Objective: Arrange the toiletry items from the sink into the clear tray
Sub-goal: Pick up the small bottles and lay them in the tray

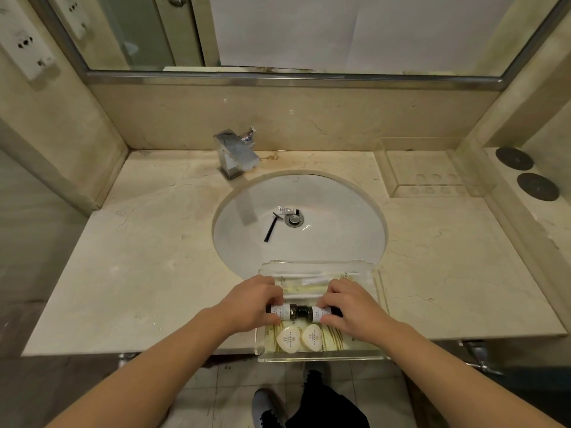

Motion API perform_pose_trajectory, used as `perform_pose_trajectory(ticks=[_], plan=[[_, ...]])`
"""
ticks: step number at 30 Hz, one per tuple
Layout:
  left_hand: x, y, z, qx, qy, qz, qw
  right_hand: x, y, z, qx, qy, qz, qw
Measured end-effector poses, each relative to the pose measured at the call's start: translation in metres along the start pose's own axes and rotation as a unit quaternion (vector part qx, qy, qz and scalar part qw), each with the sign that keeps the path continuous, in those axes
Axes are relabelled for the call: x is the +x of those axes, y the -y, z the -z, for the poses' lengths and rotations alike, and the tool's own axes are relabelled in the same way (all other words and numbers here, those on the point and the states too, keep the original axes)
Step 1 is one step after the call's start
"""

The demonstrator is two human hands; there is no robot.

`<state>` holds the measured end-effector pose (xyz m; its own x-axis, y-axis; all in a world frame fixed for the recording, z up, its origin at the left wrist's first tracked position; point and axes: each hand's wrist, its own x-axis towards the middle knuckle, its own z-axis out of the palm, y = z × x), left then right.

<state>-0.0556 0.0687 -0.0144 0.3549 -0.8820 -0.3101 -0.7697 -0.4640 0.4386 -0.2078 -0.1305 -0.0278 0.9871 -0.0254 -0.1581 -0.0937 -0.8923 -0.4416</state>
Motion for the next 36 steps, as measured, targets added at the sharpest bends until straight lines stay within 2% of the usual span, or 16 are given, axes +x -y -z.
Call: perform_pose_trajectory(ticks=[8,14,27,36], plan=[[-0.001,0.001,0.001,0.015,0.011,-0.021,1.000,-0.001,0.000,-0.002,-0.009,0.001,-0.005,1.000],[-0.004,-0.002,0.000,0.032,-0.011,-0.017,0.999,-0.002,0.003,-0.002,-0.020,0.002,-0.021,1.000],[-0.006,-0.002,-0.004,-0.023,-0.041,0.008,0.999,-0.005,0.009,0.001,-0.012,-0.001,-0.056,0.998],[-0.007,-0.006,-0.003,0.011,-0.043,-0.016,0.999,-0.007,0.016,0.000,-0.017,-0.016,-0.058,0.998]])
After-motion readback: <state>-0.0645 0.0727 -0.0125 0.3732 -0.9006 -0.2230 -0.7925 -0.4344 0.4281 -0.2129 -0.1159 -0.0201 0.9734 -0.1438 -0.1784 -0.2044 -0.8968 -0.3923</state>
